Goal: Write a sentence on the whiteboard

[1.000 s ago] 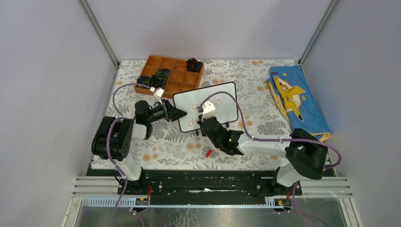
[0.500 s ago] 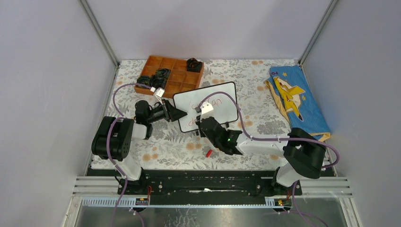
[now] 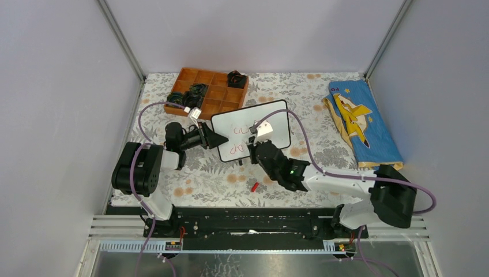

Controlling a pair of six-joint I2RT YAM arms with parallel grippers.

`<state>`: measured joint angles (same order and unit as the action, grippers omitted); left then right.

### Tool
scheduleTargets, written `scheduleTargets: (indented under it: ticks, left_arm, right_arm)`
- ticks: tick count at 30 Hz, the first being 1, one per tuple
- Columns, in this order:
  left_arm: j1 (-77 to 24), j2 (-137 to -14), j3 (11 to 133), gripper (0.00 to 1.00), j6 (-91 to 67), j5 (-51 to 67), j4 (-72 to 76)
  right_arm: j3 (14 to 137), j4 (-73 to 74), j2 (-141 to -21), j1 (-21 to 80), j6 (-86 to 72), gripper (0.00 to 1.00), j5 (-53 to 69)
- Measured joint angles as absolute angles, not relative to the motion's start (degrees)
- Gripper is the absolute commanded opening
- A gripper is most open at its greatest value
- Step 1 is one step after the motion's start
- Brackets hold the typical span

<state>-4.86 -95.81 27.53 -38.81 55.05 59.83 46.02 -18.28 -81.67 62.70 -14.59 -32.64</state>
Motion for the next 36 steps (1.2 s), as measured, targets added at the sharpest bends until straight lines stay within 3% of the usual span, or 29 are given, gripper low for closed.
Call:
scheduleTargets:
  ticks: [8,36]
  left_arm:
    - [-4.9,-94.9,27.5,0.51,-38.3,55.0,59.1]
    - [-4.9,-94.4,28.2,0.51,-36.5,54.8,56.6]
  right_arm:
    - [42.0,-18.4,-75.7,57.8,-14.3,0.0,-33.8]
    - [39.6,-21.3,-79.0,56.9,-12.9,0.0,-28.8]
